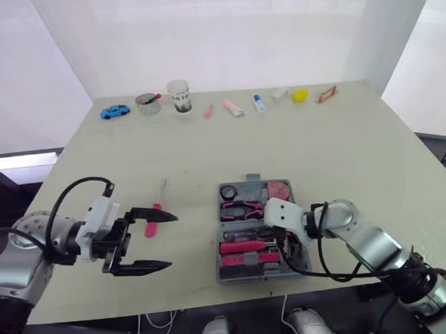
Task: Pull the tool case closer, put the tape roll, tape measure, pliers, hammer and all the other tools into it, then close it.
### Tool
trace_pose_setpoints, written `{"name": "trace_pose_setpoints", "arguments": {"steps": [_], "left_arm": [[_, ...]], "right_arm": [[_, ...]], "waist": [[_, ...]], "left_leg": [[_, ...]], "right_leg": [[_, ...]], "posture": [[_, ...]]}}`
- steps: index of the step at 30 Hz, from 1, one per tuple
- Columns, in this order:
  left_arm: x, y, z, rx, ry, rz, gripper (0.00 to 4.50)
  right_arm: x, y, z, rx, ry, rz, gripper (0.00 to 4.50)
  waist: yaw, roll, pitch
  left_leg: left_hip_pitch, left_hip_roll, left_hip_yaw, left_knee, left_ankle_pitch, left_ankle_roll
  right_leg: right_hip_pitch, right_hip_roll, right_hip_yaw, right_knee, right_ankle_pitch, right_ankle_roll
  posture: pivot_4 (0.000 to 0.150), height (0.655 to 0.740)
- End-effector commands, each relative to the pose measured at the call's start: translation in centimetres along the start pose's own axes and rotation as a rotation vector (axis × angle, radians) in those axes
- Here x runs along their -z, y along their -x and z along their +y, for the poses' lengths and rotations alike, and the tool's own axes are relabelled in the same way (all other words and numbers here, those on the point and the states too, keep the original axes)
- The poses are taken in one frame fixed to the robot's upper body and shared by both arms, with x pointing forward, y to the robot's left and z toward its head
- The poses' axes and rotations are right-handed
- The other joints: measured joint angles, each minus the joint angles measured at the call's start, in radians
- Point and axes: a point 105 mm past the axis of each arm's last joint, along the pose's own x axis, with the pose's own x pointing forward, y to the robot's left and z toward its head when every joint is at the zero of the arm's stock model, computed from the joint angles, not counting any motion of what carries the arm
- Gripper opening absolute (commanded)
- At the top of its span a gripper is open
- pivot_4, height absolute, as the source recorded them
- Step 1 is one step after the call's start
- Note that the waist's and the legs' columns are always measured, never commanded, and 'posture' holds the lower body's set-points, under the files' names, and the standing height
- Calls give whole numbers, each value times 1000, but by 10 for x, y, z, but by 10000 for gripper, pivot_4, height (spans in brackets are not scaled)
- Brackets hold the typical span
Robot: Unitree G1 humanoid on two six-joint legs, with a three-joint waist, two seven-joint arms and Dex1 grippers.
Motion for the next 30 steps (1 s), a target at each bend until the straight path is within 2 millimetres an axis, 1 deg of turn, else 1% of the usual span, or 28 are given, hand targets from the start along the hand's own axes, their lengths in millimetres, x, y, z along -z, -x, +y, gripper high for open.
{"name": "trace_pose_setpoints", "arguments": {"steps": [1,3,8,15,17,19,21,23,24,26,30], "left_arm": [[-8,4,-4,38,-33,-10,45000],[-8,4,-4,36,-33,-10,45000],[-8,5,-3,28,-38,-9,45000],[-9,5,-4,24,-39,-10,45000],[-9,5,-3,20,-38,-14,45000],[-10,5,-2,18,-37,-15,45000],[-9,5,-2,14,-27,-16,45000],[-13,6,4,-33,12,-55,45000],[-14,6,7,-61,31,-70,45000],[-14,8,8,-87,51,-76,45000],[-12,14,12,-183,113,-98,45000]], "right_arm": [[-4,-4,2,-18,22,-21,407],[1,-8,5,-38,15,-10,407],[16,-17,4,-32,-19,14,407],[40,-18,8,-37,-25,105,407],[45,-17,9,-37,-25,120,407],[43,-16,8,-25,-32,104,407],[22,-13,4,1,-39,-14,407],[5,-6,0,43,-40,-131,407],[2,-1,-3,70,-39,-167,407],[3,7,-8,117,-53,-191,407],[-1,34,-20,221,-104,-300,407]], "waist": [[0,0,0],[0,0,0],[0,0,0],[-2,-1,-1],[-1,-1,-2],[0,-2,-2],[1,-4,-4],[2,-4,-4],[1,-4,-4],[1,-4,-4],[0,-4,-4]], "left_leg": [[0,0,0,0,0,0],[0,0,0,0,0,0],[0,0,0,0,0,0],[1,0,0,1,0,0],[1,0,0,1,0,0],[1,0,0,2,0,0],[1,0,0,2,0,0],[1,0,0,2,0,0],[1,0,0,2,0,0],[0,0,0,2,0,0],[1,0,0,2,0,0]], "right_leg": [[0,0,0,0,0,0],[0,0,0,0,0,0],[0,0,0,0,0,0],[0,0,0,1,0,0],[0,0,0,2,0,0],[0,0,0,2,0,0],[0,0,0,2,0,0],[0,0,0,2,0,0],[0,0,0,2,0,0],[0,0,0,2,0,0],[0,0,0,2,0,0]], "posture": [[1500,7400],[1500,7400],[1500,7400],[1500,7400],[1500,7400],[1500,7400],[1500,7400],[1500,7400],[1500,7400],[1500,7400],[1500,7400]]}}
